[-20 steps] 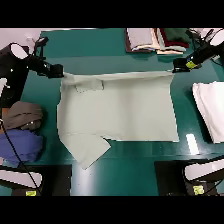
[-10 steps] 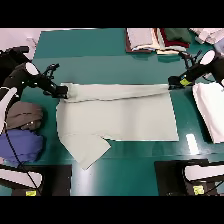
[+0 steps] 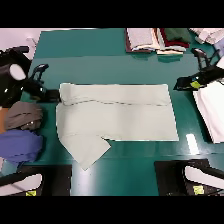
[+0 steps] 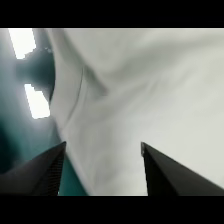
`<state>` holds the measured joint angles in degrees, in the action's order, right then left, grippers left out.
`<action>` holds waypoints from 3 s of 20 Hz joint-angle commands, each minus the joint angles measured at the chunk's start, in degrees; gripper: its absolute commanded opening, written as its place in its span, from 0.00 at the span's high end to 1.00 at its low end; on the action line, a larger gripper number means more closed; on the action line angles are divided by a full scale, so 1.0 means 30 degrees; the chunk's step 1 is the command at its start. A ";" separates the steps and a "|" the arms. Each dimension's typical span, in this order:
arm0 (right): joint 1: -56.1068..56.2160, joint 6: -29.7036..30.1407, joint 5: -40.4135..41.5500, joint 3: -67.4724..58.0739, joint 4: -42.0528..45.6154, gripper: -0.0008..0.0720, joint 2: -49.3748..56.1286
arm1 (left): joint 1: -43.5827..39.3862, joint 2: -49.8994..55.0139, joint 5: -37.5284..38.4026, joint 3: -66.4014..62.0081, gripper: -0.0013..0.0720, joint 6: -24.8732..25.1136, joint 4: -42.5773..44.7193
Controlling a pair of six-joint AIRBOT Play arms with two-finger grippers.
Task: Fold the shirts.
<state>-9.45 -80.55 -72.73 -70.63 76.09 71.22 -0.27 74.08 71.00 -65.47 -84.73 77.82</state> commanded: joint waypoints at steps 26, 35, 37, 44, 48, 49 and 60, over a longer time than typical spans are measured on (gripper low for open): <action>-0.4874 0.1020 -0.2404 0.7963 0.0160 0.42 -0.5989 | -0.5151 -1.0338 -0.3016 1.2240 0.94 -0.4371 -0.4750; -0.7351 0.2047 -0.1698 1.4404 -0.3031 0.27 -0.3679 | -0.5151 -1.0331 -0.3155 1.2101 0.94 -0.4087 -0.4685; -0.5748 0.2040 -0.1188 1.4367 -0.3038 0.43 -0.3249 | -0.5151 -1.0331 -0.3038 1.2101 0.94 -0.3985 -0.4590; -0.3308 0.2033 -0.0962 1.4120 -0.2251 0.97 -0.7453 | -0.5151 -1.2094 0.0204 1.1897 0.94 -0.4007 -0.3024; -0.3308 0.1960 -0.3963 1.1897 0.0401 0.97 -1.0477 | -0.5151 -1.5948 0.4204 1.1752 0.94 -0.5413 -0.2302; -0.3308 0.1690 -0.4291 1.1293 0.0845 0.97 -1.1125 | -0.5151 -1.6429 0.5042 1.1468 0.94 -0.5610 -0.2280; -0.0284 0.1013 -0.2098 0.4554 0.1013 0.97 -0.3978 | -0.5151 -0.8327 -0.1508 0.6120 0.94 -0.3220 0.2215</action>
<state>-13.63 -76.18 -82.41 -51.13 78.83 51.05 -15.79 39.68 74.30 -42.37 -96.88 78.13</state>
